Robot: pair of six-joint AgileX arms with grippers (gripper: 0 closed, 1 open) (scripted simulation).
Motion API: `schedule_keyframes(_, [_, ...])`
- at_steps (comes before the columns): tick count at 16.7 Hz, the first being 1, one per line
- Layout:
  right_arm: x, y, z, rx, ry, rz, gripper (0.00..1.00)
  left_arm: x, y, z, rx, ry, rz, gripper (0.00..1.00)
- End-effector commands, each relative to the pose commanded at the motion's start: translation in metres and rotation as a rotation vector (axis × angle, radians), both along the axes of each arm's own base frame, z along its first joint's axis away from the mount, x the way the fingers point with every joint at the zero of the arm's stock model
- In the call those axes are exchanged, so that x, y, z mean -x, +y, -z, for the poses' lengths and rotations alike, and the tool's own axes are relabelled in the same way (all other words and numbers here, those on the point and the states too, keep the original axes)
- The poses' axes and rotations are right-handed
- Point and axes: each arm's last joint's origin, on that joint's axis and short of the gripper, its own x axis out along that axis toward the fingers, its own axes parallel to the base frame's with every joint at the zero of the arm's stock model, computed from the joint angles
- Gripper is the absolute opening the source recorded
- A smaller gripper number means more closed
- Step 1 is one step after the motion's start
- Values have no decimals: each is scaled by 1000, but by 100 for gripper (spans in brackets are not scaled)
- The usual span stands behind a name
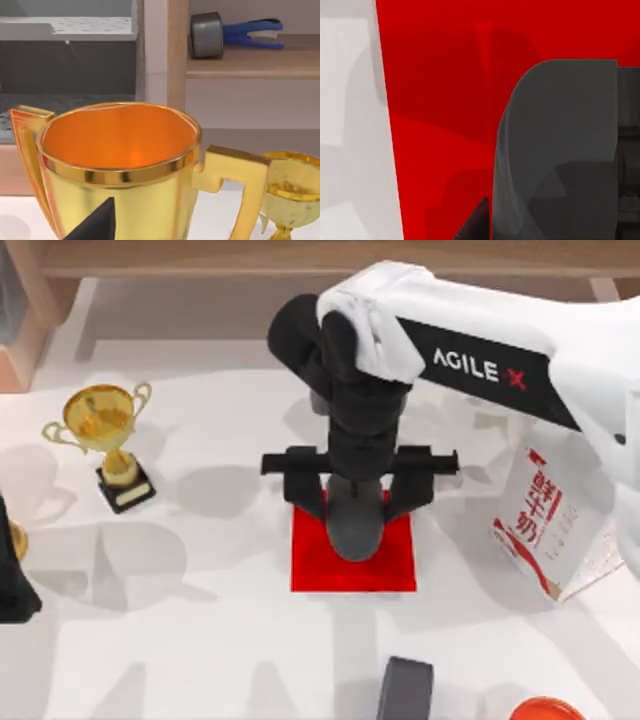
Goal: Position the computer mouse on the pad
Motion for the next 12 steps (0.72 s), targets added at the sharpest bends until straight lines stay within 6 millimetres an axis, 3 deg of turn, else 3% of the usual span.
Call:
schedule_keyframes(3, [0, 0, 0, 0, 0, 0, 0, 0, 0, 0, 0, 0, 0, 100])
schedule_keyframes(12, [0, 0, 0, 0, 0, 0, 68, 0, 0, 0, 0, 0, 0, 100])
